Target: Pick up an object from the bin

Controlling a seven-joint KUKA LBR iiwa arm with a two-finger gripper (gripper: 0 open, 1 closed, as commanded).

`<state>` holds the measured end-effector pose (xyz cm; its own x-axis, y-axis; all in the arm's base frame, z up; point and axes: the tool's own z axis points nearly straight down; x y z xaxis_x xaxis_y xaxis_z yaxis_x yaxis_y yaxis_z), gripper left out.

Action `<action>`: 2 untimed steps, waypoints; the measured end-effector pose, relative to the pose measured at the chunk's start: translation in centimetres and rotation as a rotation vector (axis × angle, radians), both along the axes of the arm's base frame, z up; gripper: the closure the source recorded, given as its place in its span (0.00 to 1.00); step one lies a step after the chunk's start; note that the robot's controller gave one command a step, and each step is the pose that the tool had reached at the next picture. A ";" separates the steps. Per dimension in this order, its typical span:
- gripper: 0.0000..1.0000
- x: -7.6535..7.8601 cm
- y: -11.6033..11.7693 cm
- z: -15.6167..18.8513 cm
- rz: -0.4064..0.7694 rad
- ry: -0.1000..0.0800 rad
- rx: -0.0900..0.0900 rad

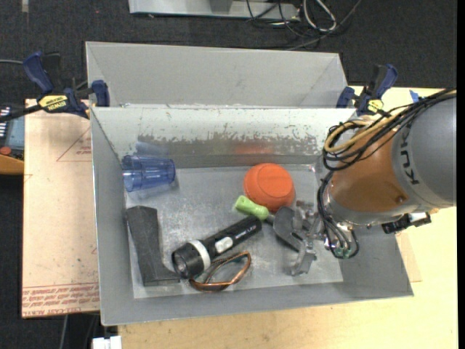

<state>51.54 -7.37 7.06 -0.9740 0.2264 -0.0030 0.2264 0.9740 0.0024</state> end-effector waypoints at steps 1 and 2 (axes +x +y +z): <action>0.00 0.0 -0.1 0.0 -0.141 0.001 0.002; 1.00 0.3 -0.1 0.3 -0.015 -0.011 -0.001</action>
Offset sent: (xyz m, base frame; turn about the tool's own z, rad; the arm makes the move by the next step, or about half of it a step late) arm 0.0000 -0.0003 0.0000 0.0126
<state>51.87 -7.45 7.38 -0.9705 0.2406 -0.0137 0.2406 0.9706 0.0037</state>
